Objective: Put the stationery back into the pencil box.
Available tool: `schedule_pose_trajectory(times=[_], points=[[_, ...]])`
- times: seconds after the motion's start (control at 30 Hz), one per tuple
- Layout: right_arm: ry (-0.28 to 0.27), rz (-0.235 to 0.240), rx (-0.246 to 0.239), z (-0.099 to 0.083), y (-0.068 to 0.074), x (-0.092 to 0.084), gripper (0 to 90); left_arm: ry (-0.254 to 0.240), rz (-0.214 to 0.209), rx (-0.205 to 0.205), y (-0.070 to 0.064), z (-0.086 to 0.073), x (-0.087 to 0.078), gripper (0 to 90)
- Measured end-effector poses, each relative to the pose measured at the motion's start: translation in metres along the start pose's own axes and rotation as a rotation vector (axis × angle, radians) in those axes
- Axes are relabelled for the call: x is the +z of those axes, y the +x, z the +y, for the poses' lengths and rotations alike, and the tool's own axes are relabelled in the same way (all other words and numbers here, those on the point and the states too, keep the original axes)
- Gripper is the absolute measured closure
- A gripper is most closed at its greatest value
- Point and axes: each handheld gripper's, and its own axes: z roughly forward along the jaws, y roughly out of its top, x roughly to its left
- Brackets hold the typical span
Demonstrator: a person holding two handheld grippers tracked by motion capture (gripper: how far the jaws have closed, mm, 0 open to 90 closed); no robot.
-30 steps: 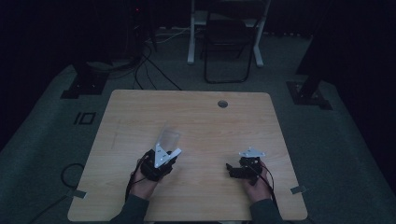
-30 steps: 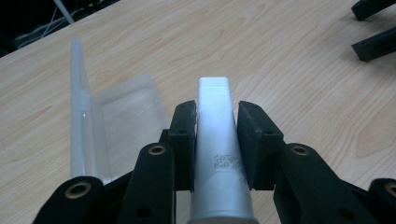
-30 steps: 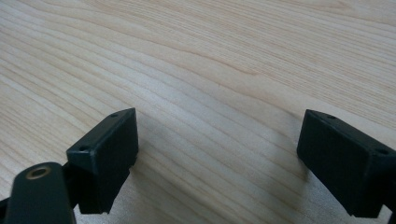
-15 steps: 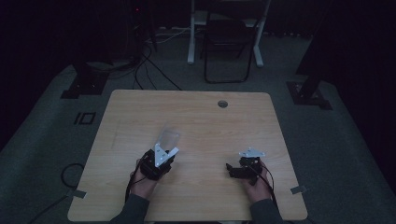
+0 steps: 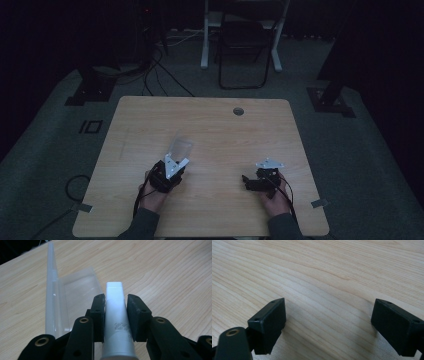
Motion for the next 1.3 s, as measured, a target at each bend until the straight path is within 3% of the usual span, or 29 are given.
schedule_pose_trajectory(times=[1.3], points=[[0.001,0.001,-0.001,0.0,0.001,0.0,12.4,0.035,0.088,0.009,0.005,-0.011,0.01,68.5]])
